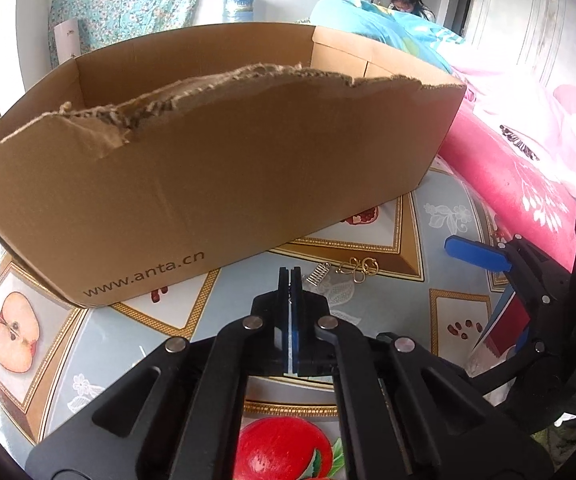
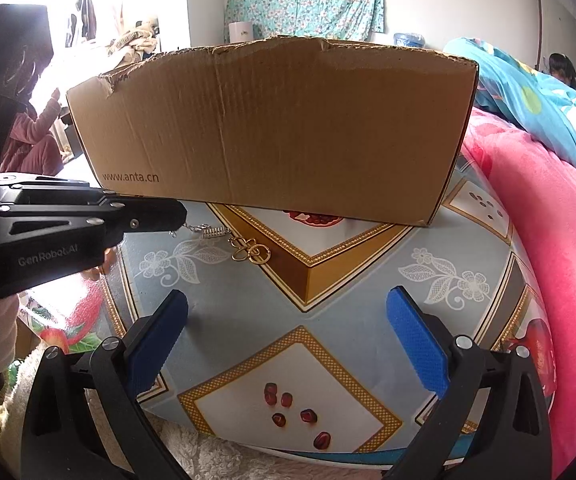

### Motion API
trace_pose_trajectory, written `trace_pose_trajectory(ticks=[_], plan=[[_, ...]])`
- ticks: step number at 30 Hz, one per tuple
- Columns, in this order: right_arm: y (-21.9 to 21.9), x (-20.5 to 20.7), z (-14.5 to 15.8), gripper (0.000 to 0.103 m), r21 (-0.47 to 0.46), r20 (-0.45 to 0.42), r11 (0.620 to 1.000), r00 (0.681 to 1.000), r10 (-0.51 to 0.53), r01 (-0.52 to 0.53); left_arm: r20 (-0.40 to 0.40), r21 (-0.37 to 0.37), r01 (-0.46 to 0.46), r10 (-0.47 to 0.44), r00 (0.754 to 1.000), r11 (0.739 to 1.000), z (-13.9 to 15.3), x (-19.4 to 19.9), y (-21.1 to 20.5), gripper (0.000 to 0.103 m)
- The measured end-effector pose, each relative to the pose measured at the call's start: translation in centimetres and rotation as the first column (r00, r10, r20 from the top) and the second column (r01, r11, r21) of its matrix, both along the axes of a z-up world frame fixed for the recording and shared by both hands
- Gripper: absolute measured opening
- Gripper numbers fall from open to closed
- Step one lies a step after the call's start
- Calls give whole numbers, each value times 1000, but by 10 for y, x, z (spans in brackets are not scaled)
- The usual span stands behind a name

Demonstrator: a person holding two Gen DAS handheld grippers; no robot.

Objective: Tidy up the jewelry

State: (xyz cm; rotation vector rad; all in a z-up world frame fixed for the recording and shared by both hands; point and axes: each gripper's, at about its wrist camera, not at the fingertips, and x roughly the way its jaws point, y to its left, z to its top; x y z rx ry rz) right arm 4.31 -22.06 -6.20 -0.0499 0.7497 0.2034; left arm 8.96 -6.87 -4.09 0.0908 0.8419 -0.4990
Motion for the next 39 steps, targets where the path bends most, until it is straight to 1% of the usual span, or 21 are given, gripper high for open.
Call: trace_pose_trajectory(ticks=[5,11,23,28,32,36,38,39], plan=[[0,1,1,97,-2,-1,1000,1000,-10,10,29,-31,-26,27,999,999,14,-6,12,0],[1,-1,-1,97,-2,12,1000,1000,-12,12,40,-58,-52,54,998,997,20,-11,22,0],[2,-10,-3,97,3,28,1000,1000,3,-3,31,-120,-99,104,994,988,18,-15,43,0],[2,-8,3,97,-7,0,1000,1000,0,0,30,-147,-108,113,993,983,18,-15,48,0],[6,-5,18,97,-30,49,999,998,45,-43,34,-164,-103,110,993,981,20,-16,50,0],[11,6,27,96,-50,52,992,992,115,-113,36,-166,-95,102,994,981,19,-15,52,0],[11,14,29,91,-34,29,991,991,133,-132,34,-169,-96,103,994,981,19,-13,52,0],[11,18,30,87,-30,18,991,991,134,-133,34,-170,-97,105,994,981,19,-13,53,0]])
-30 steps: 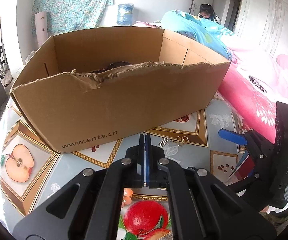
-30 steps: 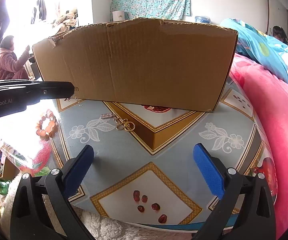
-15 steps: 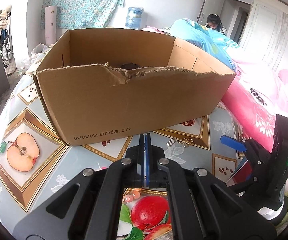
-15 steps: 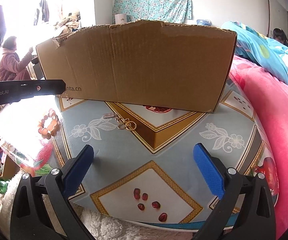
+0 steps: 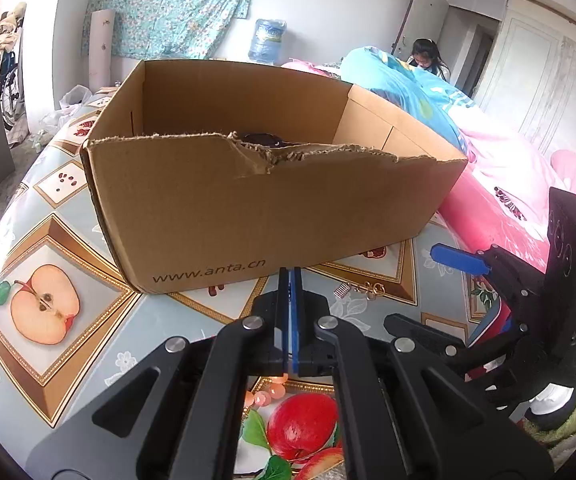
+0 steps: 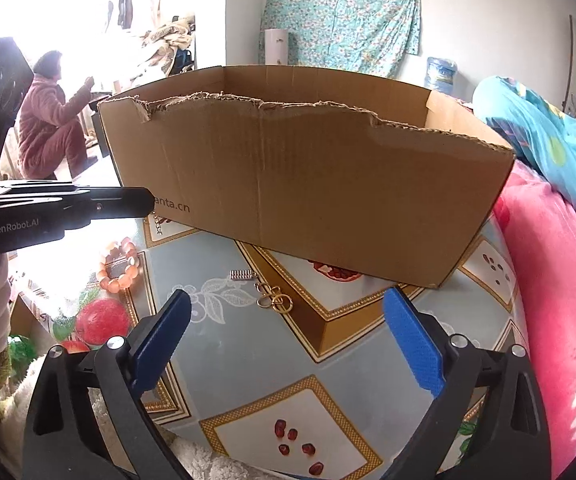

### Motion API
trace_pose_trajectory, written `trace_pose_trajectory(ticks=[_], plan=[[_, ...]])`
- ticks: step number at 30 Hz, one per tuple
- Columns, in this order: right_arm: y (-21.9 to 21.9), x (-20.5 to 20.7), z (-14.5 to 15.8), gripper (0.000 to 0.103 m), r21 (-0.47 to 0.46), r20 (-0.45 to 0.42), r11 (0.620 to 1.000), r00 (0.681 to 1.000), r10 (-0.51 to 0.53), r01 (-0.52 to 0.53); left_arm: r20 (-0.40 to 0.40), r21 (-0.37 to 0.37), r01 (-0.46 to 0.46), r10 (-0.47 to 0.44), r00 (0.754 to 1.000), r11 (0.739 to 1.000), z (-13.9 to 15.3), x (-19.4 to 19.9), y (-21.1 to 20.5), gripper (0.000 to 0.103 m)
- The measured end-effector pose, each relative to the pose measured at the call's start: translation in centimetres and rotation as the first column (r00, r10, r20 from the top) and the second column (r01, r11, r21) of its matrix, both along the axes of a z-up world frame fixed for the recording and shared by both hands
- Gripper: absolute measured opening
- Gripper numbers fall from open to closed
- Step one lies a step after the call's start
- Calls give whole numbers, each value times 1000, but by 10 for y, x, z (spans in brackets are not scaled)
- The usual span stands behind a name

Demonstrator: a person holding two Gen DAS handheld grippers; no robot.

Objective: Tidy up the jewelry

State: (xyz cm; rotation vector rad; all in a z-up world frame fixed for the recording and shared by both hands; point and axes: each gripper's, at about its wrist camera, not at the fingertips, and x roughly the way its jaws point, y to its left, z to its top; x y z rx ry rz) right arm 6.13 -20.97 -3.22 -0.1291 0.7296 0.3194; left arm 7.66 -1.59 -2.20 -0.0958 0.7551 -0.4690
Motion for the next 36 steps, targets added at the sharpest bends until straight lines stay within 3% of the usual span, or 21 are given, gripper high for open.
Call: trace_pose_trajectory(ticks=[9,15,20,27,36], plan=[[7,21,-7,50,34,-96,998,994,-43,47,-6,-2,-4,4,1000,1000,-3,5,1,0],[4,25,-14,35,40,-123,995,989,-88,94,-11,-3,0,0,1000,1000,-4,7,-1,0],[6,26,-18,28,30,-127,995,988,-89,93,-15,-4,-1,1,1000,1000,-6,8,-2,0],[16,24,-19,10,38,-133,996,989,-70,76,-23,-4,2,-2,1000,1000,-9,9,-4,0],[4,25,-16,5,107,-149,989,985,-86,102,-24,-4,0,0,1000,1000,-10,8,-6,0]])
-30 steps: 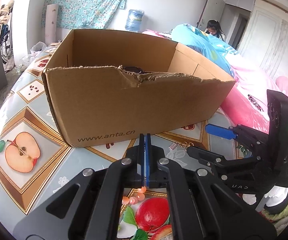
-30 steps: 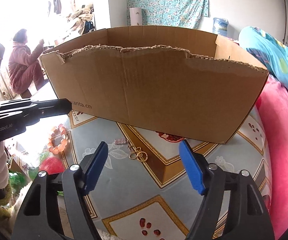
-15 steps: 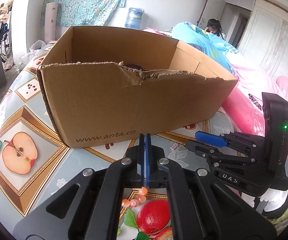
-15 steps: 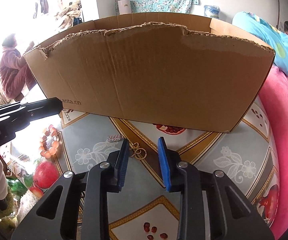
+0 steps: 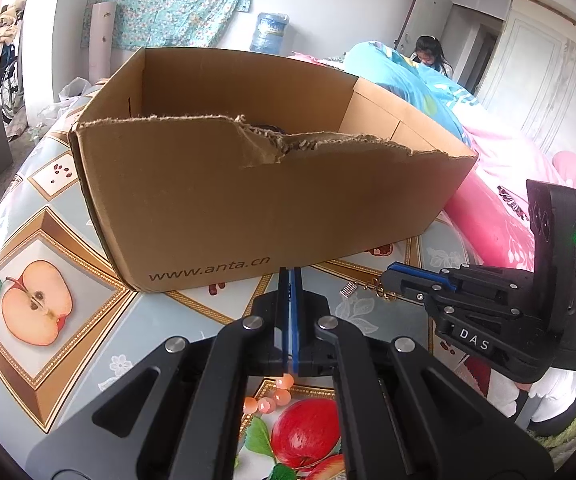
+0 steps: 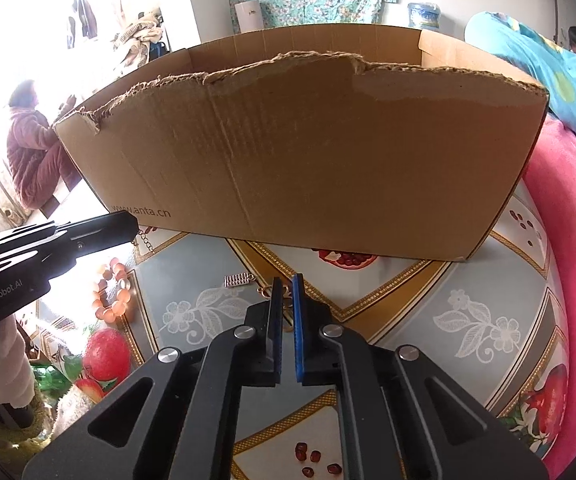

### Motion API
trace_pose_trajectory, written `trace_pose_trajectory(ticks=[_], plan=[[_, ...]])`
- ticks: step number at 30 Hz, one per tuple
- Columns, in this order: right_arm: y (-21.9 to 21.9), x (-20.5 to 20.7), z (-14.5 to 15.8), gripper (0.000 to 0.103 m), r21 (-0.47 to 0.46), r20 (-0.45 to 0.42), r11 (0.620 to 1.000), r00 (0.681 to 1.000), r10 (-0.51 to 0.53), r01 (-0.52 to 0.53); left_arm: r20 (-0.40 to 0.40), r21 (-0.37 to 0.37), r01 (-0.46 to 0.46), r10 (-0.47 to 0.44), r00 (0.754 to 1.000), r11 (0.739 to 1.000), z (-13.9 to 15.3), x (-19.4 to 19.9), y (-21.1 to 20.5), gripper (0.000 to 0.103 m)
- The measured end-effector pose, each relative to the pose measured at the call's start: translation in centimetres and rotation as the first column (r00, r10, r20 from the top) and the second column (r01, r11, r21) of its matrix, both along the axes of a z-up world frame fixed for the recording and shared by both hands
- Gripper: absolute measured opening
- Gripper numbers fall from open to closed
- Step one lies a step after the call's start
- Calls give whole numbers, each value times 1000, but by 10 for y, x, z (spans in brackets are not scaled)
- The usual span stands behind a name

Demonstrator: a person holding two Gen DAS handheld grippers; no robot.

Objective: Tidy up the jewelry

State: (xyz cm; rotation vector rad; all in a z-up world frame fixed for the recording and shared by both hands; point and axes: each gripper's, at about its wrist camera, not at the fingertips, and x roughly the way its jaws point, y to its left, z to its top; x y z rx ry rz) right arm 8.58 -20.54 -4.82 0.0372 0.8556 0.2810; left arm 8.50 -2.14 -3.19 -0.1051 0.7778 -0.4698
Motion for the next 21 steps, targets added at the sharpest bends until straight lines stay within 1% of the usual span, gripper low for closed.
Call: trace_pose_trajectory(ticks=[6,11,14,17,18,19,21], plan=[[-5,-6,7,5,13,8,1000,1000,-17,17,-10,-6,12,-12,1000,1000,-3,-4,-6,0],[4,-7,5,8,0,-7,1000,1000,20,-20,-29,-6,48,-48,998,999,-9,-10,-18,0],[7,-7,4,9,-25,-14,999,999,45,-45,-43,-1,66,-66,997,998,-13,-13,-25,0],[5,-8,2,13,-39,-23,997,998,62,-63,-47,9,77,-76,996,997,-17,-14,-30,0],[5,-8,2,14,-44,-22,997,998,65,-66,-48,13,79,-78,996,997,-17,-14,-31,0],[5,-8,2,18,-52,-21,996,998,67,-68,-49,14,81,-80,996,997,-18,-13,-33,0],[6,-7,1,21,-62,-27,995,997,74,-76,-49,18,85,-84,995,996,-19,-13,-35,0]])
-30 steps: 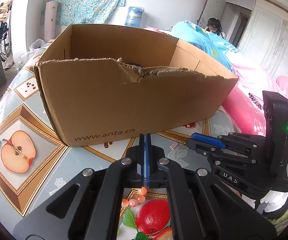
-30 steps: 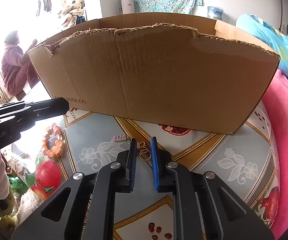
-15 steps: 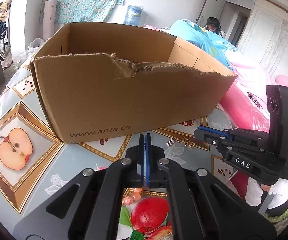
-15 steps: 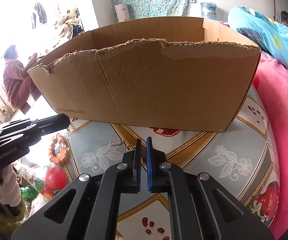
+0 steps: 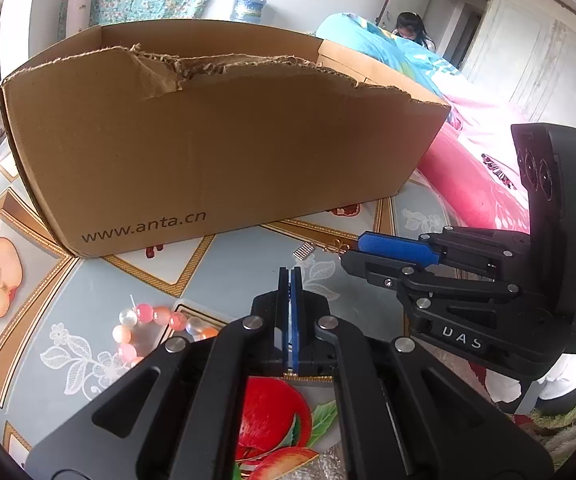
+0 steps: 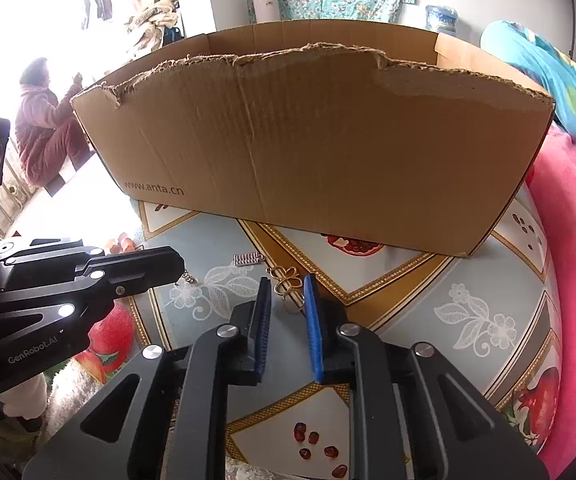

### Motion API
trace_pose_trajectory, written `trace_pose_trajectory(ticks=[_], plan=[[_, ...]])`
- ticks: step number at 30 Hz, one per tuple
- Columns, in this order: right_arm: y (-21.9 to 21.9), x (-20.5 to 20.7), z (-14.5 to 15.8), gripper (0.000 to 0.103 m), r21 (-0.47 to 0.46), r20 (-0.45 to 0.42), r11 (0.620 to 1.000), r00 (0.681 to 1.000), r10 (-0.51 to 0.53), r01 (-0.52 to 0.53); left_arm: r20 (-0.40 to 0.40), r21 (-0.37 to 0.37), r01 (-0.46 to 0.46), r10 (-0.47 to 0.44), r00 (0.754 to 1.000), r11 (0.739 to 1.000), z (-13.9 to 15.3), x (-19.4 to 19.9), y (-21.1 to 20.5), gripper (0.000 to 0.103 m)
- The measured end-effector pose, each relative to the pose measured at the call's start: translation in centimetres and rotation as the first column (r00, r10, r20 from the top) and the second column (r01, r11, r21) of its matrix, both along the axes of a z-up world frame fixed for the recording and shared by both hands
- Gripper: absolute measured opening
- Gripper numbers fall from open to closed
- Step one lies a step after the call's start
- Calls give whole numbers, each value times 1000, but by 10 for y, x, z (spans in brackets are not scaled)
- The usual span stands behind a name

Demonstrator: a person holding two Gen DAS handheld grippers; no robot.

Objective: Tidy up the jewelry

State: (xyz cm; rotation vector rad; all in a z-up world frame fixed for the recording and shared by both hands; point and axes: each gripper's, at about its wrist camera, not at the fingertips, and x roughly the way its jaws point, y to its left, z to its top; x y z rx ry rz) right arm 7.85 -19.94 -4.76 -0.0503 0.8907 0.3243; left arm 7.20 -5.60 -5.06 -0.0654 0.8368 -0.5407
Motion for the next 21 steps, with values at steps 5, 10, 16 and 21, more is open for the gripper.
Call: trace_pose_trajectory(ticks=[5,10,16,21], plan=[[4,-1,-1,21,-32,11,999,1000,27,-27,-2,5,5,-5,1000,1000,-2,0,-1,0],[6,3,-1,13,-21,1,999,999,38,-38,-5,8,3,-3,1000,1000,-2,1,-1,0],[-2,4,-1,12,-2,1,1000,1000,28,-28,-3,13,1,-1,1000,1000,-2,1,-2,0],[-11,-2,9,12,19,29,1000,999,20,-20,12,14,2,-2,1000,1000,5,-2,-1,0]])
